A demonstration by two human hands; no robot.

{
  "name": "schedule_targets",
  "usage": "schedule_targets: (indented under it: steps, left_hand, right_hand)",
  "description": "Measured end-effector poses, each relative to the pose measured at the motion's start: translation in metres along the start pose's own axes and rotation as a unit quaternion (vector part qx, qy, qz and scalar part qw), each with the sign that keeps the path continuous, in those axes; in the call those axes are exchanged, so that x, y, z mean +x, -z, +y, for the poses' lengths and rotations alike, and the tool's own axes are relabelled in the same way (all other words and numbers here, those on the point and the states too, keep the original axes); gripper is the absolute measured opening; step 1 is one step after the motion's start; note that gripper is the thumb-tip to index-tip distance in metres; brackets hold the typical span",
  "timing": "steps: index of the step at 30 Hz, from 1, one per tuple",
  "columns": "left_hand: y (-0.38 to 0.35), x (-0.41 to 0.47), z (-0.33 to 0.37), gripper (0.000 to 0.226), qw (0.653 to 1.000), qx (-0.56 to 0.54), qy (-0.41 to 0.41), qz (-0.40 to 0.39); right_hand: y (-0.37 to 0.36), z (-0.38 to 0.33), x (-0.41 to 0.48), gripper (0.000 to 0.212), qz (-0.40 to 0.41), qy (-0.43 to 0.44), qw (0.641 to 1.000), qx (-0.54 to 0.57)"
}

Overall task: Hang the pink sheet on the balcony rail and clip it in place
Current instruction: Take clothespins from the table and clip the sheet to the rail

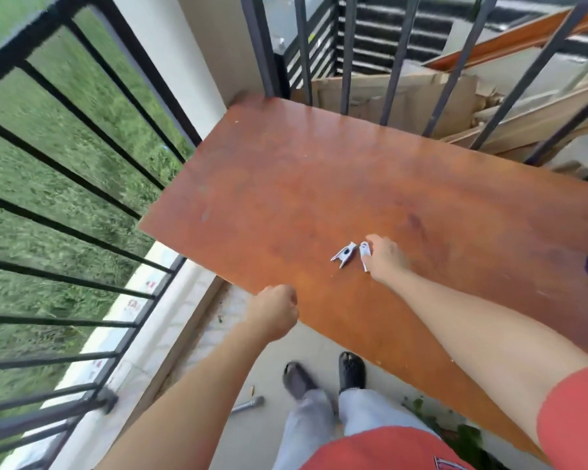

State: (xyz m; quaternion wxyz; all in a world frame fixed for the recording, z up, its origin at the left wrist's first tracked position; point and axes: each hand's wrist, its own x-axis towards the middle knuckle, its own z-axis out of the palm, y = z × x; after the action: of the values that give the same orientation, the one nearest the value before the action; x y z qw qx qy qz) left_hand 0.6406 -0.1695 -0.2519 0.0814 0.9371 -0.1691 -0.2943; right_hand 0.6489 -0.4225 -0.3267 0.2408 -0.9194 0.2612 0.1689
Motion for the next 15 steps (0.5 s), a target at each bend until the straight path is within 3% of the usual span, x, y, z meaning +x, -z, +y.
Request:
schedule_targets:
  steps: [3,9,15]
  left_hand:
    - [-0.011,0.013,-0.014,0.022,0.999,0.021,0.003,-0.031]
    - [-0.011,0.063,-0.006,0.025,0.996,0.057,0.000,-0.073]
    - [-0.013,0.120,0.044,0.033,0.999,0.032,-0.034,0.000]
  right_hand:
    - [-0.022,-0.008,0.006,0.044,-0.010,-0.023,1.000,0.002]
    - [-0.019,0.001,0.017,0.030,0.005,-0.056,0.998,0.032]
    - [0.002,0.044,-0.006,0.018,0.056,-0.102,0.986,0.118]
